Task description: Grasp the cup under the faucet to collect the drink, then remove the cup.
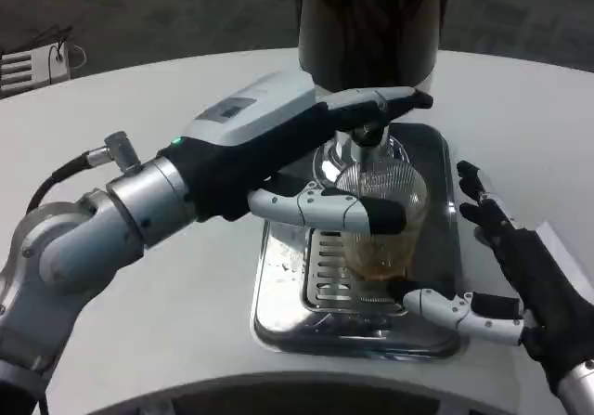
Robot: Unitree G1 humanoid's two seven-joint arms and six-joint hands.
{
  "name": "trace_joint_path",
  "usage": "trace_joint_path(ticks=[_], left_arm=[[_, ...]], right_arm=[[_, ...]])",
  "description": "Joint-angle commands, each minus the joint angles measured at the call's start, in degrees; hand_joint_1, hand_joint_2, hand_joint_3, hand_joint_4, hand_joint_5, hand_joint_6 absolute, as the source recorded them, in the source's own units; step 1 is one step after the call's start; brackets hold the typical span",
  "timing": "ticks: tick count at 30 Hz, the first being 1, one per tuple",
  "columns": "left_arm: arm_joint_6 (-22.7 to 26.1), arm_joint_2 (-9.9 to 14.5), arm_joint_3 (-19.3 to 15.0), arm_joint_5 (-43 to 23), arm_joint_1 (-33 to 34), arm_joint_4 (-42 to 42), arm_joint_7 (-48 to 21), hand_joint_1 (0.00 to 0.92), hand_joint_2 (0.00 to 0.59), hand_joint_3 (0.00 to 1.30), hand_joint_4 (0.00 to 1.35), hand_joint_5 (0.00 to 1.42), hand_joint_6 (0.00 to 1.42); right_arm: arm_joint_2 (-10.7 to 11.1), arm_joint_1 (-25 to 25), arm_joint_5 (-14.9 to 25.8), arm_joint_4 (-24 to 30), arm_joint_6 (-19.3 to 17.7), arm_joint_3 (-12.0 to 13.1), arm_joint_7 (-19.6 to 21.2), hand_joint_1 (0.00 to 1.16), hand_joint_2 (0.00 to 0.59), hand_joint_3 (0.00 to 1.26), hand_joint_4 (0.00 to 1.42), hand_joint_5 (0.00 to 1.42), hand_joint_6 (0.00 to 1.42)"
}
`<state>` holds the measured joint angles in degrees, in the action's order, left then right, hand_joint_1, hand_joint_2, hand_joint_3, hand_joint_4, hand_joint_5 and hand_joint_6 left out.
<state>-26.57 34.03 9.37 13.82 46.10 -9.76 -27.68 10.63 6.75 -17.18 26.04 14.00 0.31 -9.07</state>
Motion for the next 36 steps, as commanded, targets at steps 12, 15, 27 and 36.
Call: trace_joint_path(ticks=[12,15,27,36], left_arm=[[-1.26,1.65,1.14,0.56,-1.58,-0.72,-2.58,0.0,0.065,0.18,0.12,0.19,0.28],[-1.28,1.83,0.97,0.42,-1.75,-0.73,-2.54,0.0,0.065,0.18,0.12,0.19,0.28],[-1.49,3.05,-0.23,-0.99,-2.59,-0.55,-2.26,0.0,0.065,0.18,0.12,0.19,0.28],[-1.35,2.79,-2.97,-2.64,-3.92,-0.74,-0.98,0.0,0.07,0.18,0.12,0.19,0.27]], right_arm=[[-0.51,4.32,1.48,-5.51,-1.75,-1.25,2.88,0.84,0.193,0.0,0.0,0.05,0.03],[-0.54,5.26,1.61,-6.5,-1.7,-1.45,3.11,0.84,0.194,0.0,0.0,0.06,0.03],[-1.39,8.94,1.45,-9.76,-1.62,-2.53,4.05,0.84,0.195,0.0,0.0,0.05,0.03],[-1.59,10.89,1.58,-11.05,-1.19,-3.19,4.25,0.84,0.195,0.0,0.0,0.05,0.03]])
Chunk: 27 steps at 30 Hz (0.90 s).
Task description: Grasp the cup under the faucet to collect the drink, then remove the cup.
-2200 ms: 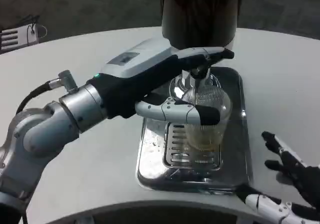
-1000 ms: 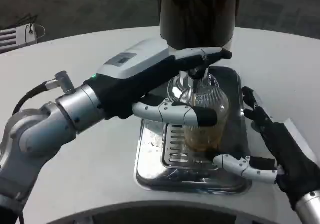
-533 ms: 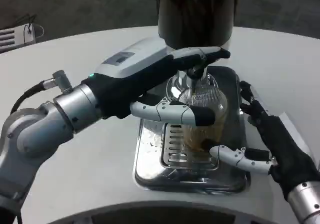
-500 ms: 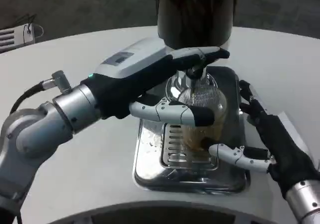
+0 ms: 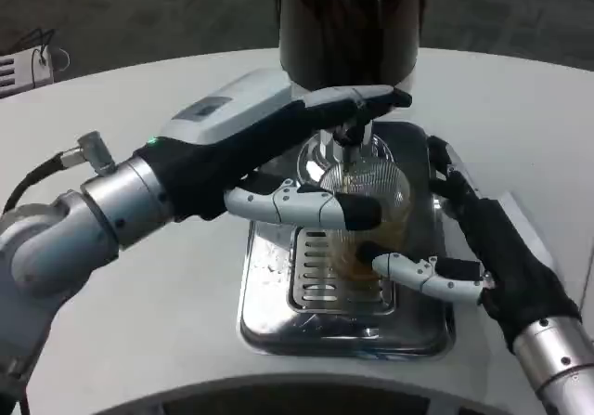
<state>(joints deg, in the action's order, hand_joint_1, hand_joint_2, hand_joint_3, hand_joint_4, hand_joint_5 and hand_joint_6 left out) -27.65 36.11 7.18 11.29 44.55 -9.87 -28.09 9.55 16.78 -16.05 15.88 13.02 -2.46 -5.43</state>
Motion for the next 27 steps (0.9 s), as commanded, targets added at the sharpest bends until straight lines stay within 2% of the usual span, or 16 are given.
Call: trace_joint_path(ticks=[1,21,24,27], left_arm=[[-0.41,0.41,-1.42,-0.5,-2.83,-0.72,0.05,0.0,0.07,0.18,0.11,0.19,0.27],[-3.77,-5.64,-11.19,-5.52,-10.69,1.37,10.16,0.0,0.075,0.18,0.09,0.18,0.3],[-3.63,-5.84,-13.18,-5.83,-13.13,3.19,11.61,0.0,0.079,0.17,0.09,0.18,0.3],[-2.33,-5.0,-14.82,-4.41,-16.74,6.92,12.45,0.0,0.08,0.16,0.07,0.16,0.3]], right_arm=[[-0.55,0.99,0.46,-1.02,-0.19,-0.5,0.64,0.84,0.195,0.0,0.0,0.05,0.03],[-0.38,3.17,1.0,-3.75,-0.71,-1.06,0.61,0.84,0.195,0.0,0.0,0.06,0.03],[-0.27,3.37,1.27,-4.11,-0.89,-1.02,0.44,0.84,0.195,0.0,0.0,0.06,0.03],[-0.23,3.49,1.48,-4.43,-1.08,-1.01,0.44,0.84,0.195,0.0,0.0,0.06,0.03]])
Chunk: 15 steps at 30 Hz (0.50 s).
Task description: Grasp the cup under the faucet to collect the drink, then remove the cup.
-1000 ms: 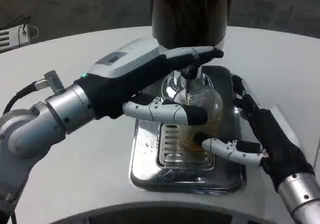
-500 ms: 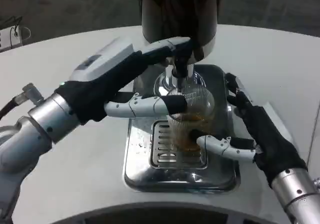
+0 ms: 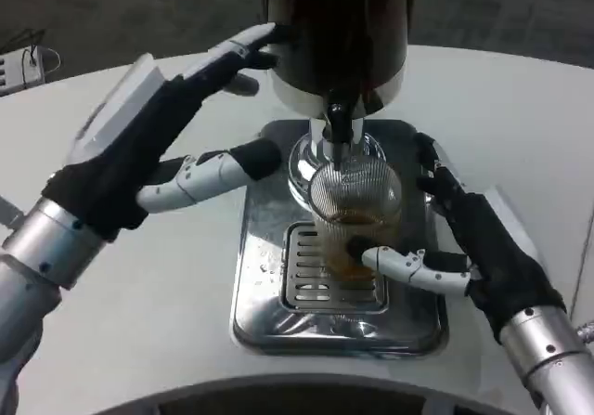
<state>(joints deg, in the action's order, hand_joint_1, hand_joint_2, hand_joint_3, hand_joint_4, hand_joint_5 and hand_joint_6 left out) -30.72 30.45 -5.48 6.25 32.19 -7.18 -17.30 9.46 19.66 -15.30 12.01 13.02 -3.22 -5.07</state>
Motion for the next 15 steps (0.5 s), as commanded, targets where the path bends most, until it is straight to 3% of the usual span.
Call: trace_joint_path(ticks=[1,7,15], left_arm=[[1.48,0.97,-2.65,1.26,-5.76,5.77,1.86,0.0,0.076,0.13,0.01,0.13,0.28],[5.14,0.6,-6.65,6.45,-15.53,16.27,4.84,0.0,0.074,0.02,0.0,0.0,0.17],[12.43,-0.63,-9.85,9.78,-26.63,26.98,6.02,0.0,0.074,0.0,0.0,0.0,0.11]], right_arm=[[-0.14,0.67,0.86,-0.68,-1.16,-0.24,0.08,0.84,0.195,0.0,0.0,0.06,0.03],[-0.27,0.89,1.5,-1.48,-1.54,-0.38,0.18,0.84,0.195,0.0,0.0,0.06,0.03],[-0.76,1.48,1.58,-3.16,-2.99,-0.75,0.77,0.84,0.19,0.0,0.0,0.06,0.03]])
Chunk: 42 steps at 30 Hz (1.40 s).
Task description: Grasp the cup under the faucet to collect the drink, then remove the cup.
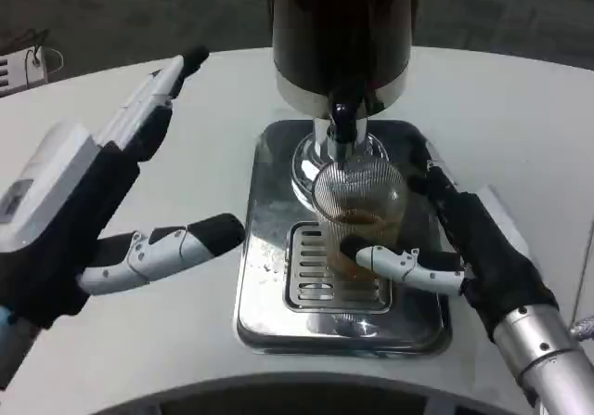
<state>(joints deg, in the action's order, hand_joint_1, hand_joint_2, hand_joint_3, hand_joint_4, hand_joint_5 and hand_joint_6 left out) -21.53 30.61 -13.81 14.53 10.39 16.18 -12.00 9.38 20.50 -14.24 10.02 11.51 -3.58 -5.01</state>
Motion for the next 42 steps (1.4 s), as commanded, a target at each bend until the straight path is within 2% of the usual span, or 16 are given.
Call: trace_joint_path(ticks=[1,9,17,27,42], left_arm=[[3.93,-0.94,-1.79,1.6,-5.84,4.33,0.72,0.0,0.074,0.0,0.0,0.0,0.1],[6.51,-0.39,-3.42,1.01,-13.47,7.33,-0.95,0.0,0.071,0.0,0.0,0.0,0.09],[7.33,-0.15,-3.17,0.83,-17.96,8.95,-2.48,0.0,0.072,0.0,0.0,0.0,0.09],[7.27,0.57,-2.79,1.02,-19.38,8.39,-3.92,0.0,0.071,0.02,0.0,0.0,0.1],[9.76,1.34,-2.34,1.61,-19.71,9.91,-5.91,0.0,0.076,0.05,0.0,0.0,0.1]], right_arm=[[-0.74,0.8,0.53,-1.46,-1.65,-0.43,0.76,0.85,0.19,0.0,0.0,0.06,0.03],[-1.28,1.93,0.03,-4.48,-2.9,-0.84,1.92,0.85,0.19,0.0,0.0,0.06,0.03],[-3.36,3.56,0.72,-9.39,-5.84,-1.27,4.0,0.86,0.189,0.0,0.0,0.07,0.03],[-5.17,6.27,2.97,-16.0,-10.7,-0.69,5.64,0.86,0.184,0.0,0.0,0.07,0.03],[-6.97,7.29,2.91,-21.51,-14.61,-0.21,9.31,0.88,0.183,0.0,0.01,0.08,0.03]])
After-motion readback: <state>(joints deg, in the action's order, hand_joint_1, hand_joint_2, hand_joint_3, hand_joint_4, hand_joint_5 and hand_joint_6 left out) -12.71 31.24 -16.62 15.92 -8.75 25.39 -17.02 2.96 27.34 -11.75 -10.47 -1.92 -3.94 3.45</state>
